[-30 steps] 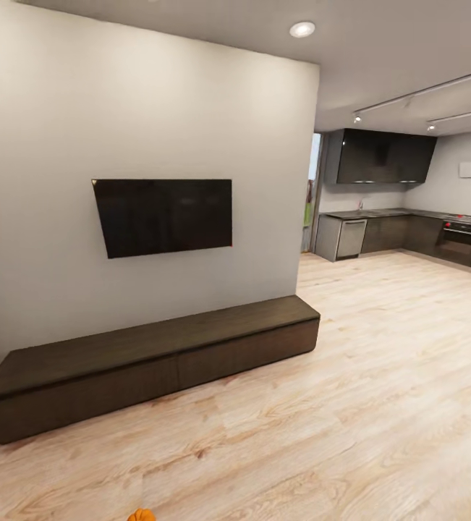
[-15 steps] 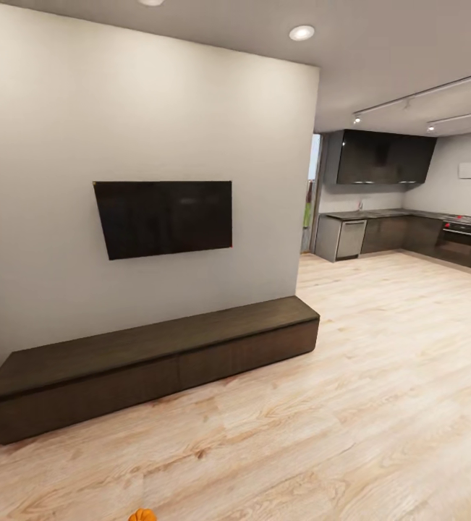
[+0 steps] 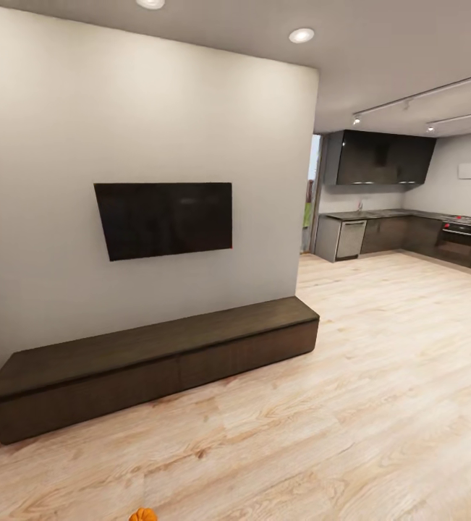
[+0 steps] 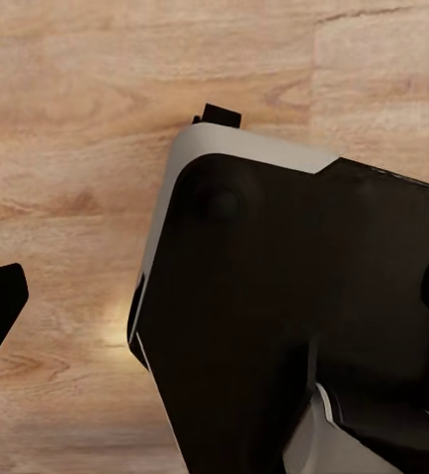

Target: Place each of the two pumpkins and all three candles from the living room inside a cabinet in the living room (use any cabinet), then make sure every cabinet is closed, and position the cauldron so it is next to a table in the living room.

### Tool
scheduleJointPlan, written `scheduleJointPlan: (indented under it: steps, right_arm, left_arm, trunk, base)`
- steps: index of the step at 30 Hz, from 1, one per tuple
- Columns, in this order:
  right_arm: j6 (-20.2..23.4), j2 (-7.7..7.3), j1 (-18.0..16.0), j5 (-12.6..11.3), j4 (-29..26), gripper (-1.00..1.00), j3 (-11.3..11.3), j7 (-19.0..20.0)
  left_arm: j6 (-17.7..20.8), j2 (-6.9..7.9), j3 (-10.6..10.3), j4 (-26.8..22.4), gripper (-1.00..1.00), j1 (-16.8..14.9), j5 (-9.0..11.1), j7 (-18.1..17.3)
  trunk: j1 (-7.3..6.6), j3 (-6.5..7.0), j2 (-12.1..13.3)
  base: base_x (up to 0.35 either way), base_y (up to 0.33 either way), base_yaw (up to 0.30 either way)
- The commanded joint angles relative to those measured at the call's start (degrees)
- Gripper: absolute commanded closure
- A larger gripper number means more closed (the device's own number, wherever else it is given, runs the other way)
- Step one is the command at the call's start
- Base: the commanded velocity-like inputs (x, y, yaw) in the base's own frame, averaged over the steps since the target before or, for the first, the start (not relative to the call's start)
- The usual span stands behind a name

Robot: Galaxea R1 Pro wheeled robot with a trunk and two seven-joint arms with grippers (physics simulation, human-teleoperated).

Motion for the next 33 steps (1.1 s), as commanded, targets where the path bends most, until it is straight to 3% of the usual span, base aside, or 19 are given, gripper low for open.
scheduleJointPlan:
  steps: [1,6,8,9,10,12,16,33]
  right_arm:
    - [0.41,0.00,-0.71,0.45,-0.11,-1.00,0.15,-0.06]
    - [0.45,0.00,-2.18,0.48,-0.11,-1.00,0.15,-0.04]
    - [0.45,0.00,-2.46,0.52,-0.11,-1.00,0.15,-0.02]
    - [0.46,0.00,-2.57,0.53,-0.11,-1.00,0.15,0.03]
    - [0.44,0.02,-2.68,0.53,-0.10,-1.00,0.15,0.35]
    - [0.27,0.08,-2.72,0.48,-0.06,-1.00,0.17,0.60]
    - [-0.09,0.28,-2.76,0.47,0.17,-1.00,0.48,1.31]
    - [-0.15,0.35,-2.76,0.21,0.29,-1.00,0.41,1.42]
  left_arm:
    - [0.44,0.00,0.06,-0.15,-1.00,-0.70,0.42,0.23]
    - [0.65,-0.02,0.15,-0.54,-1.00,-2.45,1.41,-0.18]
    - [0.72,-0.11,0.37,-0.97,-1.00,-2.73,3.44,-0.36]
    - [0.73,-0.28,0.51,-1.31,-1.00,-2.84,5.37,-0.40]
    - [0.57,-0.76,0.67,-2.30,-1.00,-2.93,8.69,-0.40]
    - [0.48,-1.03,0.66,-3.25,-1.00,-2.97,9.89,-0.39]
    - [0.17,-0.90,0.53,-4.24,-1.00,-3.00,10.81,-0.25]
    - [-4.55,-0.79,0.40,-1.66,-1.00,-3.04,10.77,0.32]
  trunk:
    - [-0.21,0.16,0.39]
    - [-1.31,1.06,2.39]
    - [-1.75,1.42,3.19]
    - [-1.97,1.60,3.59]
    - [-2.19,1.78,4.00]
    - [-2.41,1.96,4.40]
    - [-2.41,1.96,4.40]
    - [-2.41,1.96,4.40]
  base:
    - [0.000,0.000,0.000]
    - [0.000,0.000,0.000]
    - [0.000,0.000,0.000]
    - [0.000,0.000,0.000]
    - [0.000,0.000,0.000]
    - [0.000,0.000,0.000]
    - [0.000,0.000,0.000]
    - [0.004,-0.039,0.000]
